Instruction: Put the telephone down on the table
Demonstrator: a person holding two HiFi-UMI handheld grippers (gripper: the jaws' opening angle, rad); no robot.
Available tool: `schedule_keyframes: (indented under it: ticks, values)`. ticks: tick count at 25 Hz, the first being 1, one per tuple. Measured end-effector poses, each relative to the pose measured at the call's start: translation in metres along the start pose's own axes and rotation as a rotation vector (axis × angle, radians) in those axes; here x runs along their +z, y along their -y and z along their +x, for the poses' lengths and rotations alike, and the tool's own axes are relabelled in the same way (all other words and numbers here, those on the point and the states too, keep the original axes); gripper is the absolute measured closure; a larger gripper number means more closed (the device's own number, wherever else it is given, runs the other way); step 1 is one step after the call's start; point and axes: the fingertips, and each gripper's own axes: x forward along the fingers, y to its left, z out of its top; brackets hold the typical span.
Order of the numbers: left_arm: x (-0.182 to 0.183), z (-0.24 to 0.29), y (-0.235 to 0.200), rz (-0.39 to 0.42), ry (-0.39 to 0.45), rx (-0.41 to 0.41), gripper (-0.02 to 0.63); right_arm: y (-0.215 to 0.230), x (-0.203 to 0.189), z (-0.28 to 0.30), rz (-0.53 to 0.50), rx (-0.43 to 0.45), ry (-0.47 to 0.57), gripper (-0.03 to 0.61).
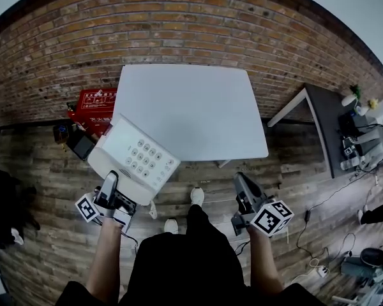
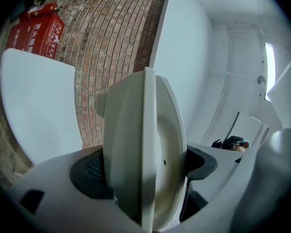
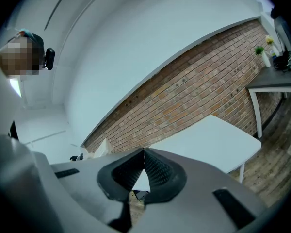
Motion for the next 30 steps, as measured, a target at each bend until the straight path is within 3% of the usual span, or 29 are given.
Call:
schedule_keyframes:
  ticks: [7, 21, 30]
  values:
    - [0.005, 0.020, -0.015, 0.008, 0.003, 0.011, 0.199, 0.015, 0.009, 0.034, -0.014, 0.037, -0.031, 0.557]
    - [0.014, 0.105, -0.075, 0.029, 0.011, 0.051, 0.199, 0.083, 0.063, 0.111, -0.019, 0.117, -0.105, 0.557]
    - [0.003, 0.149, -0.118, 0.057, 0.030, 0.101, 0.199, 0.128, 0.090, 0.161, -0.027, 0.235, -0.196, 0.557]
